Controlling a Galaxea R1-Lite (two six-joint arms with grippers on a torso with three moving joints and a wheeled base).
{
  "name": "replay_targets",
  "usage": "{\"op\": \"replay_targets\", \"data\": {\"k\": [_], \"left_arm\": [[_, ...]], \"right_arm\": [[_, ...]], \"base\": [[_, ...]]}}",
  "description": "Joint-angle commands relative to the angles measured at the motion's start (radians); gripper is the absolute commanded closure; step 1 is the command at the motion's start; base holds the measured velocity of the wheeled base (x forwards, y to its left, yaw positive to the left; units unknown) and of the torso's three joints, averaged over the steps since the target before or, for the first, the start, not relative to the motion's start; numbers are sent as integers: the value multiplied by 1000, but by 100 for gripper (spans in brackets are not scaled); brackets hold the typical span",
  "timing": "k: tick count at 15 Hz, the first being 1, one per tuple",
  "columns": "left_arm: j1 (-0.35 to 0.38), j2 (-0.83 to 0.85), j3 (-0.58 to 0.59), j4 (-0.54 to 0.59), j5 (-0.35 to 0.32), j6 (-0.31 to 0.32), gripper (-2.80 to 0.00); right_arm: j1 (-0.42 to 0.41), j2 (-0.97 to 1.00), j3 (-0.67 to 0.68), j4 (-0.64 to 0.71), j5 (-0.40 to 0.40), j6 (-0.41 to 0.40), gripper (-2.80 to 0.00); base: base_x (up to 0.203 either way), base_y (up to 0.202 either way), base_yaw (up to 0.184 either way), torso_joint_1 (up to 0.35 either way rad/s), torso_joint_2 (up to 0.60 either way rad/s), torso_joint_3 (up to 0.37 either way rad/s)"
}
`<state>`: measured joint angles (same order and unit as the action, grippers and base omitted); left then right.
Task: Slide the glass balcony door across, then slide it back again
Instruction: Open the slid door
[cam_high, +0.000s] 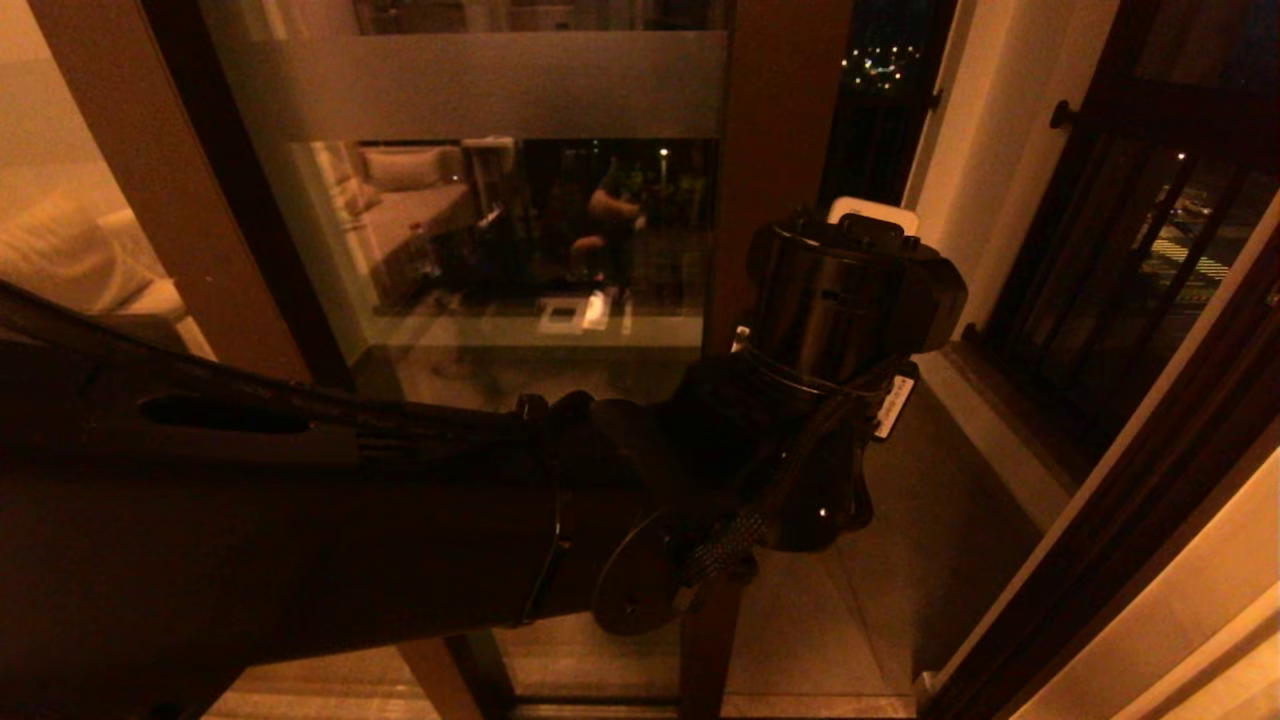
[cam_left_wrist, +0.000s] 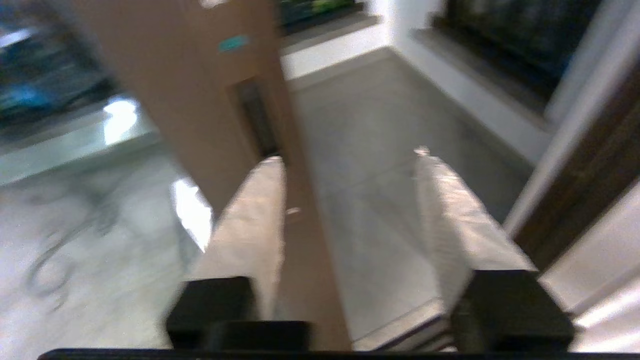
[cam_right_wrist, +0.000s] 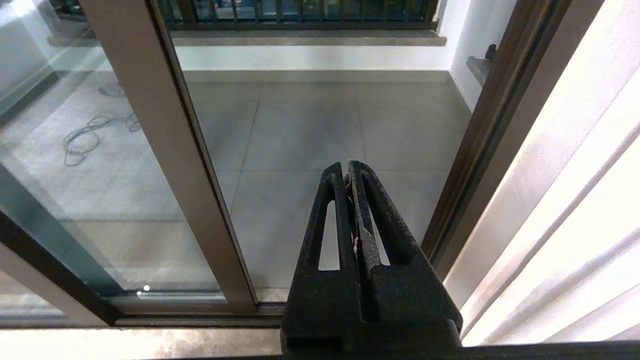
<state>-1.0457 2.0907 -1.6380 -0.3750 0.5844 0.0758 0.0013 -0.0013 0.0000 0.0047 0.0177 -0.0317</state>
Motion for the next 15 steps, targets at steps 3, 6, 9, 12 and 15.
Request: {"op": "replay_targets", "data": {"k": [3,6,9,12,15], "left_arm": [[40,42,-103,46,-113,-2,0],[81,135,-267,138,-190,-7,0],[118,225,-344,155,-291,-23,0],[118,238,-344,156,-350,-39,0],[133,280,-345,154,-354,-34,0]], "right_arm": [[0,0,2,0,1,-1,0],[0,0,2,0,1,-1,0],[0,0,2,0,1,-1,0],[0,0,2,0,1,-1,0],[0,0,2,0,1,-1,0]], "base": [[0,0,0,0,0,0],[0,0,0,0,0,0],[0,0,0,0,0,0],[0,0,0,0,0,0],[0,0,0,0,0,0]]}}
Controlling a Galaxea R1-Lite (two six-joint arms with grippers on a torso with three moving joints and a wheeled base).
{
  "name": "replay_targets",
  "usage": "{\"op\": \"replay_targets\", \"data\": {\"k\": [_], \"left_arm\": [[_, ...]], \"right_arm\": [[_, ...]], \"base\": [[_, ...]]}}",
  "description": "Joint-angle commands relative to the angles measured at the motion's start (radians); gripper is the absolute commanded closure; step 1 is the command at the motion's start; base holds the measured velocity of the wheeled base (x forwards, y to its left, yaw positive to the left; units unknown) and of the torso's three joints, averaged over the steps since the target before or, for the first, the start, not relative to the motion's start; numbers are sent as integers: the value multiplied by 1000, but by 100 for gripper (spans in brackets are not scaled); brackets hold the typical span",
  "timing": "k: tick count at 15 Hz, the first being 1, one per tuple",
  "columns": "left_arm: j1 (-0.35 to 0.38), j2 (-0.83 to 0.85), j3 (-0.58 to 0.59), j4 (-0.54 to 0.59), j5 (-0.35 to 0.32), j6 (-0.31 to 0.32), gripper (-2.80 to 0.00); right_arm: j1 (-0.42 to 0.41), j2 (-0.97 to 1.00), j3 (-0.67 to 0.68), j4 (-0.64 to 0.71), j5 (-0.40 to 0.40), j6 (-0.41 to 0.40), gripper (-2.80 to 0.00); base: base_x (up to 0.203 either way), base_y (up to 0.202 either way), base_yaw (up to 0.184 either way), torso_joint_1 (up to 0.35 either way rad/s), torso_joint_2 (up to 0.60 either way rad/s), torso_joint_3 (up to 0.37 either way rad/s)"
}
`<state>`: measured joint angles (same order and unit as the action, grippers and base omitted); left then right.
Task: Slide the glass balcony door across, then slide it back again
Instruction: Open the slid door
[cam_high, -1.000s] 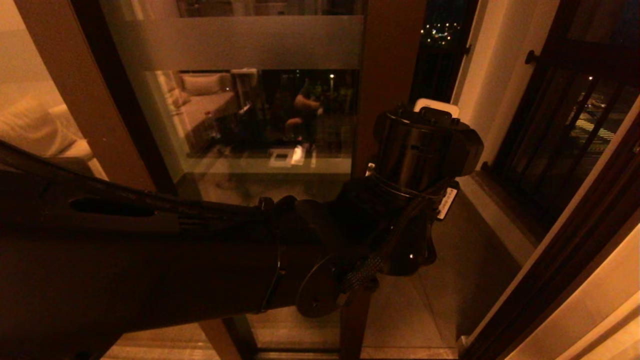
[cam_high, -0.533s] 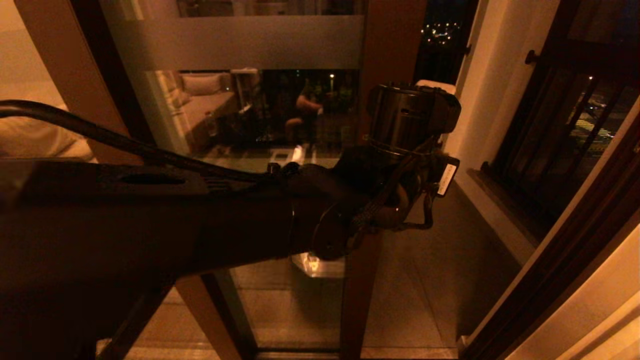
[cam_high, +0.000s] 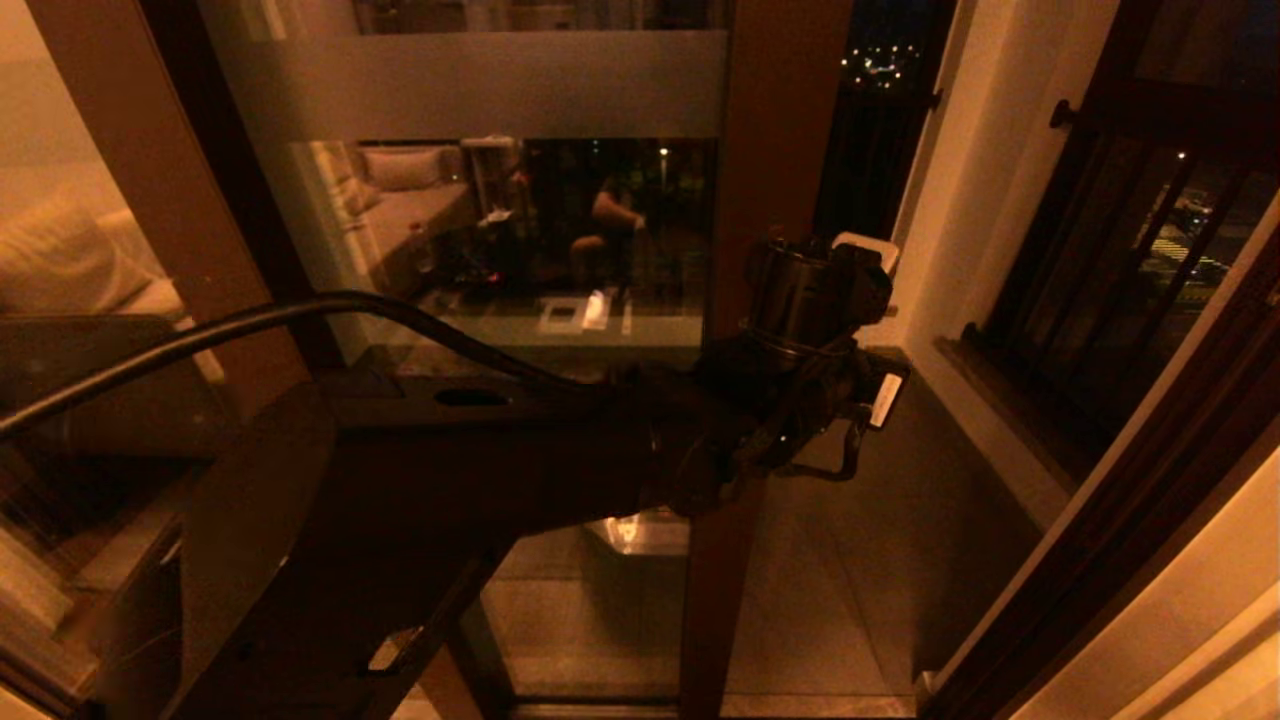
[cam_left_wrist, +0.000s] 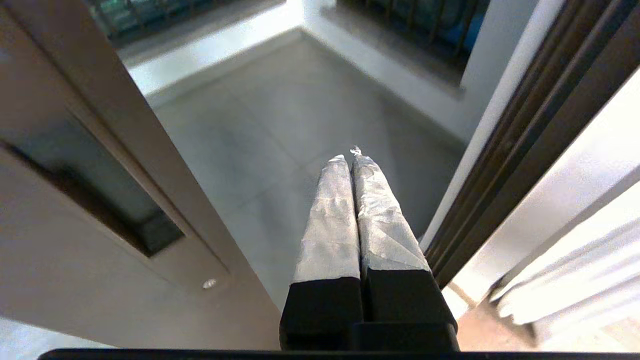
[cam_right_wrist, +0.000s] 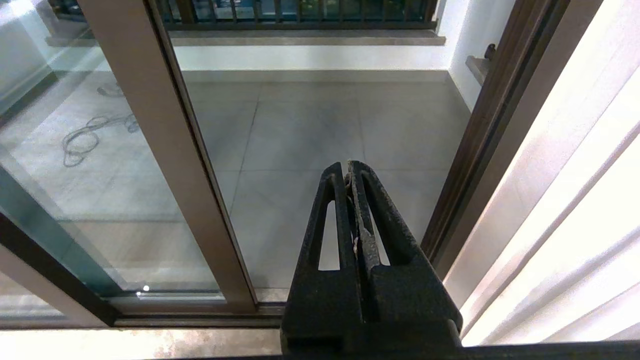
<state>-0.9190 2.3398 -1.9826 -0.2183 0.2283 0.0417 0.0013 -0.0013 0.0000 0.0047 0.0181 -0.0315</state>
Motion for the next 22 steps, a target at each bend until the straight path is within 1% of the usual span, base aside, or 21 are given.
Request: {"op": "replay_targets", "data": {"k": [1,2,3,5,6,7,11,19,22], "left_arm": [[19,45,-1,-3,6,-2,0],[31,55,-1,-11,14,1,0],[46,73,-2,-52,47,11,0],[75,110,-1,-143,157,108,0],[89,123,-1,-198,190,139,0],[96,127,-1,-215,203,144,0],[106,127,0,-219,208,142,0],[109,107,1,-219,273,136,0],[116,102,7,-219,297,122,0]], "right_arm": [[0,0,2,0,0,-1,0],[0,0,2,0,0,-1,0],[0,0,2,0,0,-1,0],[0,0,2,0,0,-1,0],[0,0,2,0,2,-1,0],[0,0,2,0,0,-1,0],[0,0,2,0,0,-1,0],[0,0,2,0,0,-1,0],[0,0,2,0,0,-1,0]], "base": [[0,0,0,0,0,0],[0,0,0,0,0,0],[0,0,0,0,0,0],[0,0,0,0,0,0],[0,0,0,0,0,0],[0,0,0,0,0,0],[0,0,0,0,0,0],[0,0,0,0,0,0],[0,0,0,0,0,0]]}}
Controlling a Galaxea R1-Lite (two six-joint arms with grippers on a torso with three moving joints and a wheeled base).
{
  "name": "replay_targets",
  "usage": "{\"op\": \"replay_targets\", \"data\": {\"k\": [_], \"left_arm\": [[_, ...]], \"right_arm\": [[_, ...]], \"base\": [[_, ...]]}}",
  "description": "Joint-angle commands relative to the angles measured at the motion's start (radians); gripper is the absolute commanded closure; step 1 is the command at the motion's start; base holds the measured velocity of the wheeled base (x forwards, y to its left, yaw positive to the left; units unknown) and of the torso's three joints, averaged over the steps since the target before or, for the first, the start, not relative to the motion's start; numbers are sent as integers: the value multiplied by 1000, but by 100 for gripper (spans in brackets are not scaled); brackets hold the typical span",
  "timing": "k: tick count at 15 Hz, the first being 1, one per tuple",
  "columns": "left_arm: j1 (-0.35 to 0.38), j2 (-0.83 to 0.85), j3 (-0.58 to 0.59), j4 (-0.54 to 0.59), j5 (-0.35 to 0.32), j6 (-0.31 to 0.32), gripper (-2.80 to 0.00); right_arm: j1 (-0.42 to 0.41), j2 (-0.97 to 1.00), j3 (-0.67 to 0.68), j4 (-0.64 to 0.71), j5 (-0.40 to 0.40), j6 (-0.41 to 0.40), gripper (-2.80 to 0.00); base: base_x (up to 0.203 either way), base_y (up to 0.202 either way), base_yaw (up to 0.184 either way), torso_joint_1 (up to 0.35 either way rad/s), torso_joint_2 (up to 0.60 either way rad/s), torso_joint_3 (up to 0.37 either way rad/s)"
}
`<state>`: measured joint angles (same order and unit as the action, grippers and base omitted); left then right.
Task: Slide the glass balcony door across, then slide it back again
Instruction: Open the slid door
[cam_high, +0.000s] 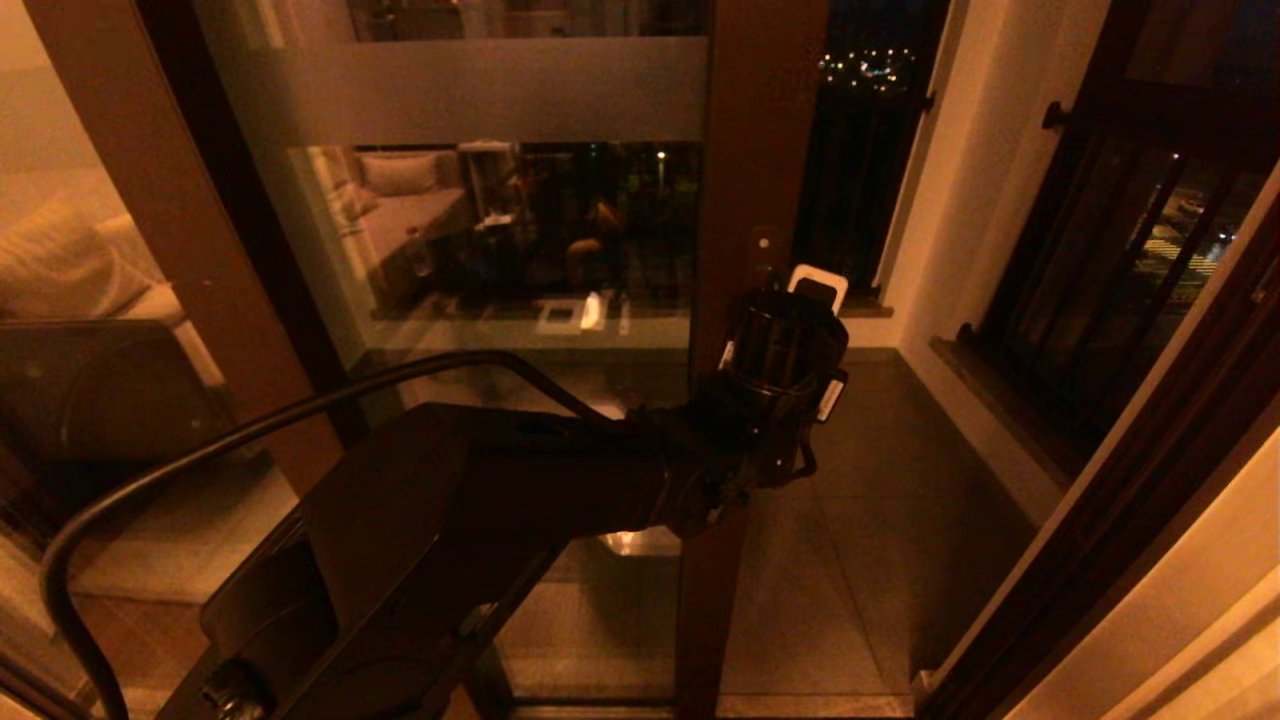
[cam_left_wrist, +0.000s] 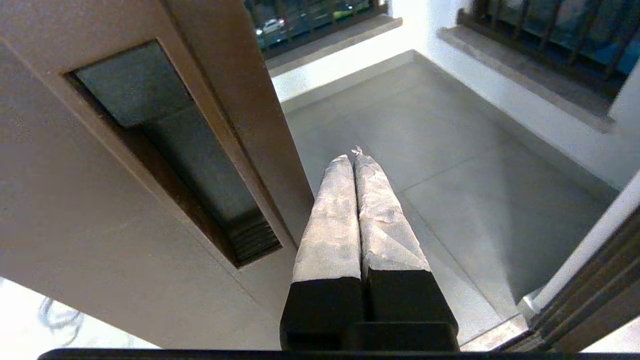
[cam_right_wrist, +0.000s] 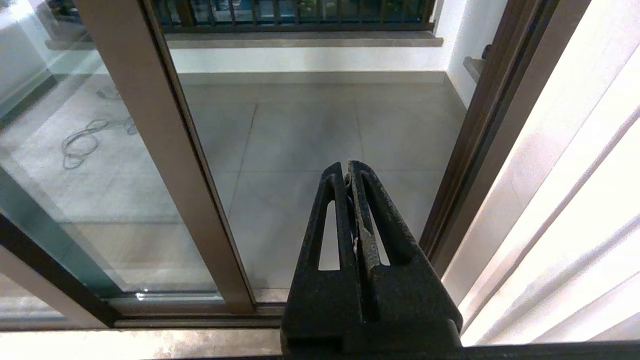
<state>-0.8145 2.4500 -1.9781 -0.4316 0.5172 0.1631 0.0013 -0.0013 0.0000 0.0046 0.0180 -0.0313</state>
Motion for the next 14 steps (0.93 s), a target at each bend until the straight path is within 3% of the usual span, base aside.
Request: {"op": "replay_targets", "data": {"k": [1,8,14], "left_arm": [[17,-9,2,-6,17,1,0],[22,-37,25,-2,53,1,0],[47,-136,152,1,72,-71,0]], "right_arm": [[0,0,2,0,0,-1,0],[0,0,2,0,0,-1,0],[0,0,2,0,0,-1,0]], "base": [[0,0,0,0,0,0],[0,0,0,0,0,0],[0,0,0,0,0,0]]}}
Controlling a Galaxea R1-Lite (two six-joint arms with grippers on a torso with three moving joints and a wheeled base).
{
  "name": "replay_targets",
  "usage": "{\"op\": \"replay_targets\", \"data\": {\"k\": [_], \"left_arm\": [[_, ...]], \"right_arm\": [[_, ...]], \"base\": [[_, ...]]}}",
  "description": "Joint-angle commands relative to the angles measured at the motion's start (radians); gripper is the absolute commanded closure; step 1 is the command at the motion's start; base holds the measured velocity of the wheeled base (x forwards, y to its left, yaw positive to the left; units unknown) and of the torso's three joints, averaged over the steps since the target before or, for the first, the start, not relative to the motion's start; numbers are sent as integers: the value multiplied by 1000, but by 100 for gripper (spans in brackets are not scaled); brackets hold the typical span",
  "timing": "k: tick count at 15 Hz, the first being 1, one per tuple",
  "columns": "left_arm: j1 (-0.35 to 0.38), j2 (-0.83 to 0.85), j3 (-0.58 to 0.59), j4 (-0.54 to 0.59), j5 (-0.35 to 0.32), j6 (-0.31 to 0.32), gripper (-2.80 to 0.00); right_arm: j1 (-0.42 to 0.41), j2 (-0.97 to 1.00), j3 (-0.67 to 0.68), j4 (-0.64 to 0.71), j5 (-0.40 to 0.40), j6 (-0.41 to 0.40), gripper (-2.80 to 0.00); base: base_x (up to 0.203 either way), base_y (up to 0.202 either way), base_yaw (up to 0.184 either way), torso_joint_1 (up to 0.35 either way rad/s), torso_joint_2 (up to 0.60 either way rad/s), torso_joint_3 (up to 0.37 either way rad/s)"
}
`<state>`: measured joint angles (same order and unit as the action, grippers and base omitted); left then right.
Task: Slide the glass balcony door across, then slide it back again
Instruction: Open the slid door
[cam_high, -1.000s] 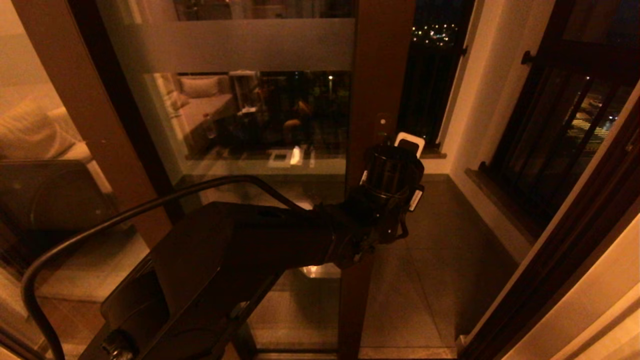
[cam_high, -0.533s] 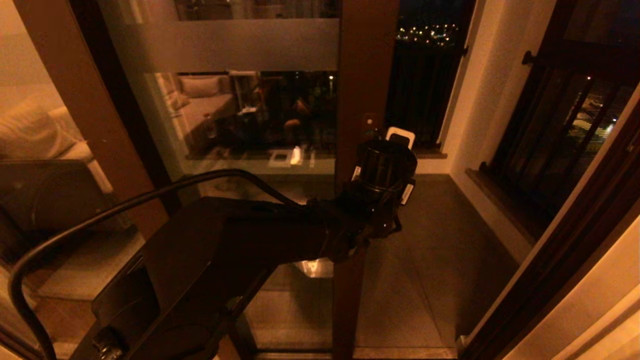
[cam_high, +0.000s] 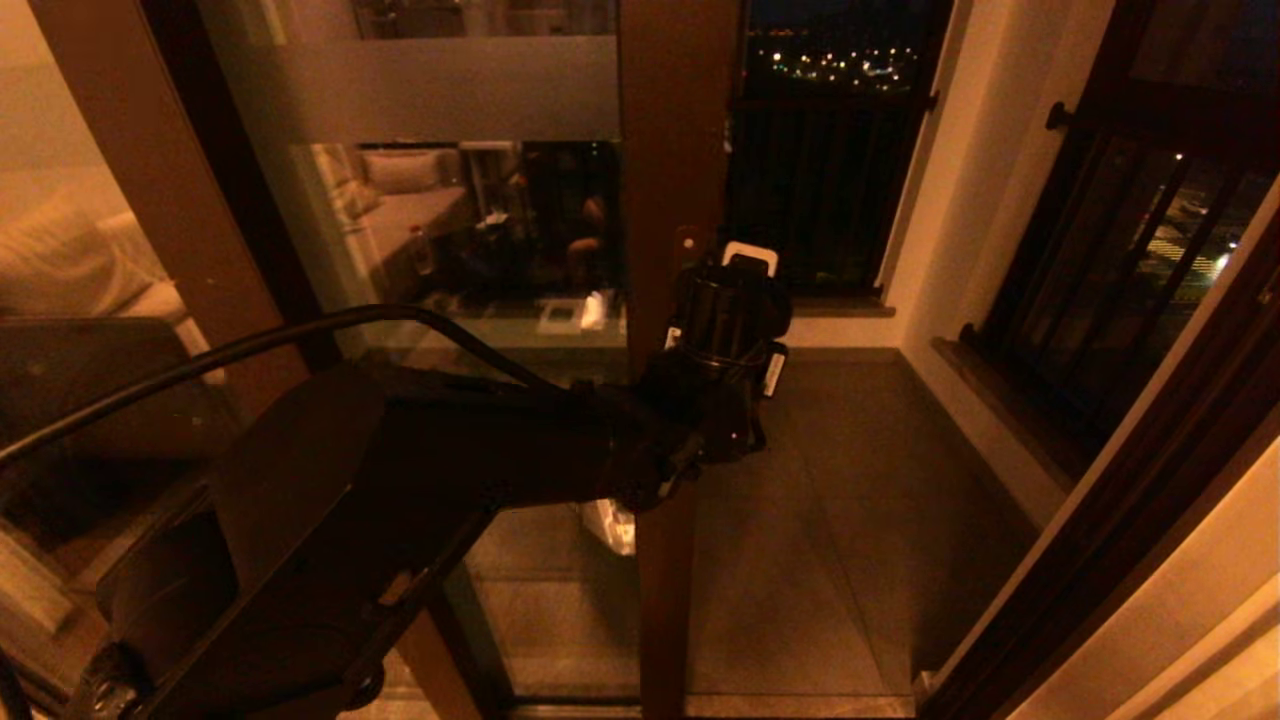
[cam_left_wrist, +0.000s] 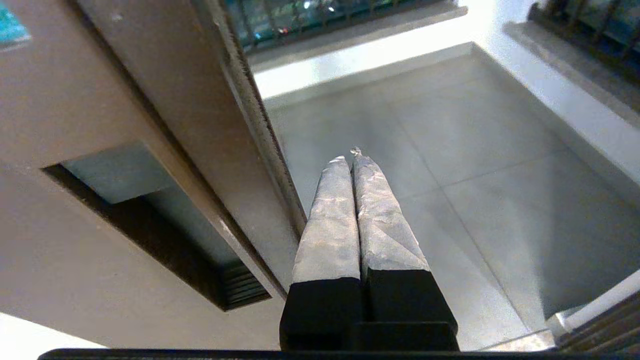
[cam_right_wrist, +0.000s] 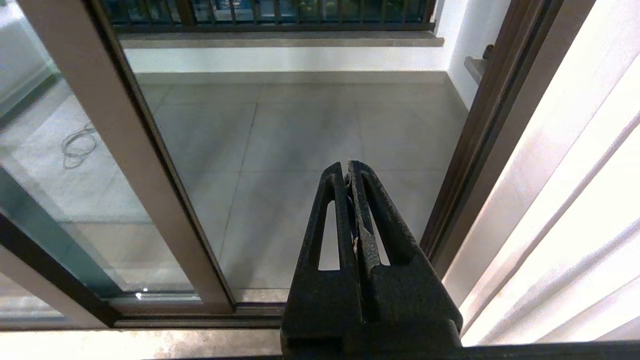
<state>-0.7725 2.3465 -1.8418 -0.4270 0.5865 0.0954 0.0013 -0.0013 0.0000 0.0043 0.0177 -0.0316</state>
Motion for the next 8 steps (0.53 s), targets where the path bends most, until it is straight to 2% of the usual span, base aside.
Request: {"op": "replay_targets", "data": {"k": [1,4,8], "left_arm": [[14,-39,21,-5,22,-12,0],[30,-45,34,-7,50,-42,0],[56,-110,123,-9,58,-68,0]], "right_arm": [[0,0,2,0,1,-1,0],[0,0,2,0,1,-1,0],[0,0,2,0,1,-1,0]], "base": [[0,0,0,0,0,0],[0,0,0,0,0,0],[0,0,0,0,0,0]]}}
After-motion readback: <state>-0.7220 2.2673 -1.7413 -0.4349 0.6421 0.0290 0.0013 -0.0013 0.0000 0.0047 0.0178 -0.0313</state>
